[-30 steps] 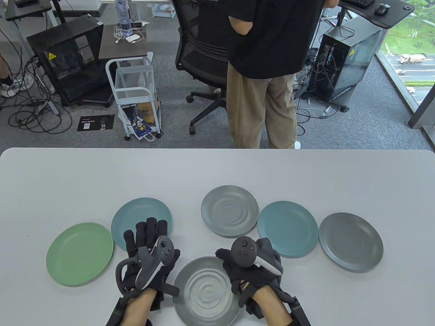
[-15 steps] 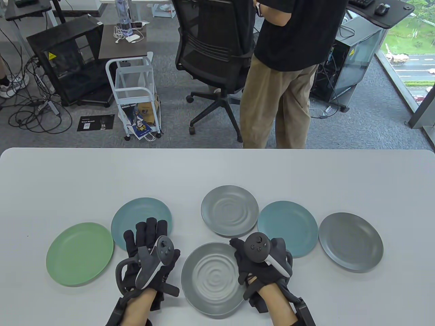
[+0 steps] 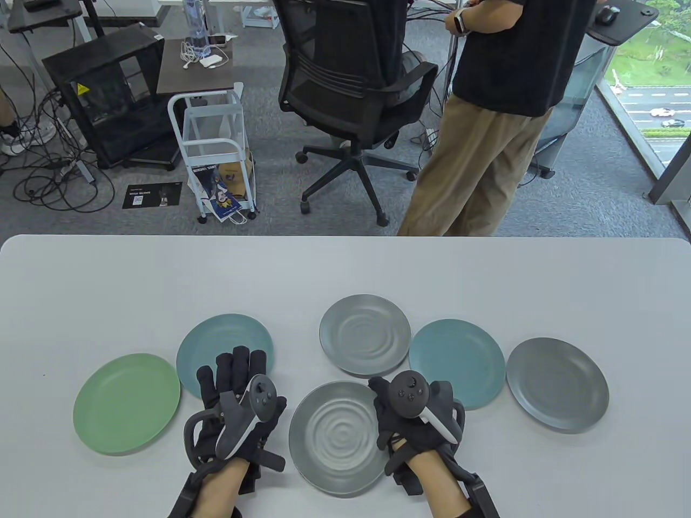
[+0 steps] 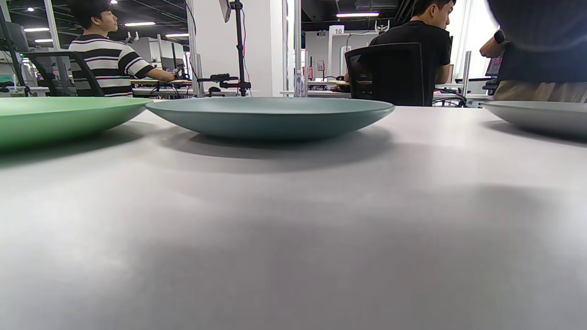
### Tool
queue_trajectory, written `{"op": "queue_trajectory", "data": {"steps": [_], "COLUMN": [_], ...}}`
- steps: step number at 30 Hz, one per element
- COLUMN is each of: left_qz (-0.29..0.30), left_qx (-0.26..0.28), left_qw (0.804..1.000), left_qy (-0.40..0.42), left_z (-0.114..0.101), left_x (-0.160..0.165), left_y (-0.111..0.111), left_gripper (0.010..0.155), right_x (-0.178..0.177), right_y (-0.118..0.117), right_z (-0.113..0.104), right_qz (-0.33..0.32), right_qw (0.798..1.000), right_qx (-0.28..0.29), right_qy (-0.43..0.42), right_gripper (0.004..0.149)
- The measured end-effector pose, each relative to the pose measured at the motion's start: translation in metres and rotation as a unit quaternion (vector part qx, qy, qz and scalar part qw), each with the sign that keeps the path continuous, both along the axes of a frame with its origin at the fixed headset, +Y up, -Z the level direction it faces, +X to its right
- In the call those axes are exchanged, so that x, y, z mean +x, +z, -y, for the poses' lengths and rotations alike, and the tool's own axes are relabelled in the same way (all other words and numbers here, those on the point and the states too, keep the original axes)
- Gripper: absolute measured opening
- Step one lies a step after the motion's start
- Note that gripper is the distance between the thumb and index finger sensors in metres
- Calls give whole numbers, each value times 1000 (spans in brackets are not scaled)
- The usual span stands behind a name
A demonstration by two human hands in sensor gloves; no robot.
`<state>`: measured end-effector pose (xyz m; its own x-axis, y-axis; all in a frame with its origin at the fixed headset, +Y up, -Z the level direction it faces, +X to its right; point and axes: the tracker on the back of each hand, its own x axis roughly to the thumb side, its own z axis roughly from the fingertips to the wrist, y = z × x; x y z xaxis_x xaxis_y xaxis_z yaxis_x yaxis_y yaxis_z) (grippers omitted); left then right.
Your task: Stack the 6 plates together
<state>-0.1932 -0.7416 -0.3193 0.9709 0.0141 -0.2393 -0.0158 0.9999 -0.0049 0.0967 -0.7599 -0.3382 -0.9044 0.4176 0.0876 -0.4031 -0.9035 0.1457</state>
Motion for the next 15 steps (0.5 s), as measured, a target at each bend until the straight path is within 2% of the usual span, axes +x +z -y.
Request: {"op": "queue_trajectory", "data": {"steps": [9, 15], "left_qz": [0, 0], "left_qx": [1, -3], "left_qw": [1000, 1000], "left_qy": [0, -2], "left_z": [0, 0], "left_x": [0, 0], "left_y": [0, 0], "left_gripper": [94, 94], "right_x": [-3, -4], "right_y": [1, 6], "right_z": [3, -8], "right_qz": [8, 28], "right_qw": [1000, 995], "right_qx": [6, 79], "right_qy": [19, 60], "right_gripper": [46, 46]}}
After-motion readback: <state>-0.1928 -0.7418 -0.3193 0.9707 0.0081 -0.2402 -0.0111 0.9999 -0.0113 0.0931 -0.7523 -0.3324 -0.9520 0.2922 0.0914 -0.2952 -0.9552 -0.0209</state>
